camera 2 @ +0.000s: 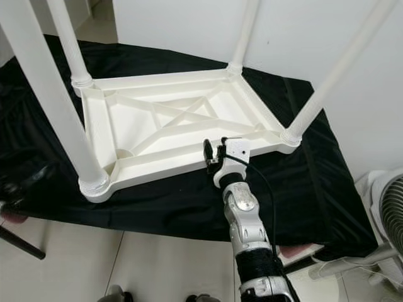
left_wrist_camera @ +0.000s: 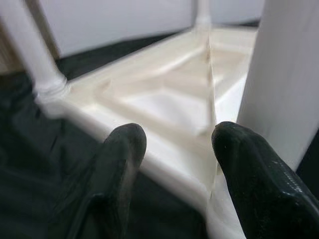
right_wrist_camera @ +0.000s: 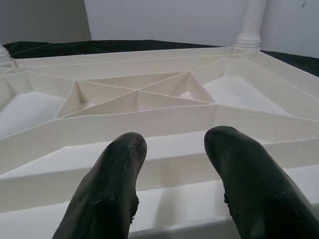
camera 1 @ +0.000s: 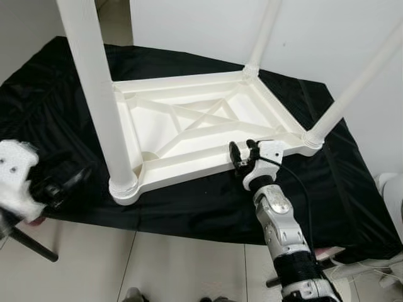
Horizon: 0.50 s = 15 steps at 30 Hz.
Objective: Building children table
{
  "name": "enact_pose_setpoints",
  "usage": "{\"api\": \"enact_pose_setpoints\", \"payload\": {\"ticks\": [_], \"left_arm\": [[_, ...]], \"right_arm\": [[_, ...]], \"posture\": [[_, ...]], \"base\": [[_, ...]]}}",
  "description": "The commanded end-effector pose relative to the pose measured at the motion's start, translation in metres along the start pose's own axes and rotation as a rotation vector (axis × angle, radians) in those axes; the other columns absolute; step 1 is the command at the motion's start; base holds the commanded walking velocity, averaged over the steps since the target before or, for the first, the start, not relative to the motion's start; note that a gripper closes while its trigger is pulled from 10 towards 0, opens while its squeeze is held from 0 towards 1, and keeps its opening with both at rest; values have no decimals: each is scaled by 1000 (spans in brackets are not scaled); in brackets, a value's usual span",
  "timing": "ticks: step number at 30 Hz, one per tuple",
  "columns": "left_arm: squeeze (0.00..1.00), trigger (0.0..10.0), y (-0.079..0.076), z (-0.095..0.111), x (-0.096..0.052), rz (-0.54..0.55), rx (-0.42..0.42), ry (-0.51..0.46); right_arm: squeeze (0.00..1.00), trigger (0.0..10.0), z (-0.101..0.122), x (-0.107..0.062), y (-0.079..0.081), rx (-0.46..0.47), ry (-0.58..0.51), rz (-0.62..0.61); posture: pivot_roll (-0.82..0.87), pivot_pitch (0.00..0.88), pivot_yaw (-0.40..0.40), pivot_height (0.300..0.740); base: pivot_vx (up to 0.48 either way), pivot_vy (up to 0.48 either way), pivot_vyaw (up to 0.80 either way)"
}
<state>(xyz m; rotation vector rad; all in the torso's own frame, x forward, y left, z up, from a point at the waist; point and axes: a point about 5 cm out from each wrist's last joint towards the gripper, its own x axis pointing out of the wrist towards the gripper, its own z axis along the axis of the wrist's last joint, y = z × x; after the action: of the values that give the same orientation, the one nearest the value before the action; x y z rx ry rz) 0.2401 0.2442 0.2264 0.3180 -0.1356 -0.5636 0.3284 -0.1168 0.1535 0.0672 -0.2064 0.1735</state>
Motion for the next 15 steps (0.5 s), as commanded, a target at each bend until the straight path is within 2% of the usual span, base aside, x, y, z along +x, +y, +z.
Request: {"api": "enact_pose_setpoints", "payload": {"ticks": [1,2,4,7,9,15], "left_arm": [[0,10000,1,1,11,89,6,-21],[0,10000,1,1,11,89,6,-21],[0,10000,-5,9,34,24,-9,-88],[0,10000,-4,9,39,16,-13,-100],[0,10000,-5,12,46,8,-19,-124],[0,10000,-6,15,55,-7,-19,-146]], "right_arm": [[0,10000,-5,0,-12,-21,34,-68],[0,10000,-5,0,-12,-21,34,-68],[0,10000,-6,1,-27,-50,46,-182],[0,10000,-6,1,-31,-64,49,-208],[0,10000,-6,0,-37,-83,64,-255],[0,10000,-8,-3,-52,-90,81,-363]], "posture": [[100,101,-103,740],[100,101,-103,740],[92,105,-103,740],[89,103,-99,740],[80,103,-98,740],[75,101,-96,740]], "base": [[0,0,0],[0,0,0],[0,0,0],[0,0,0],[0,0,0],[0,0,0]]}}
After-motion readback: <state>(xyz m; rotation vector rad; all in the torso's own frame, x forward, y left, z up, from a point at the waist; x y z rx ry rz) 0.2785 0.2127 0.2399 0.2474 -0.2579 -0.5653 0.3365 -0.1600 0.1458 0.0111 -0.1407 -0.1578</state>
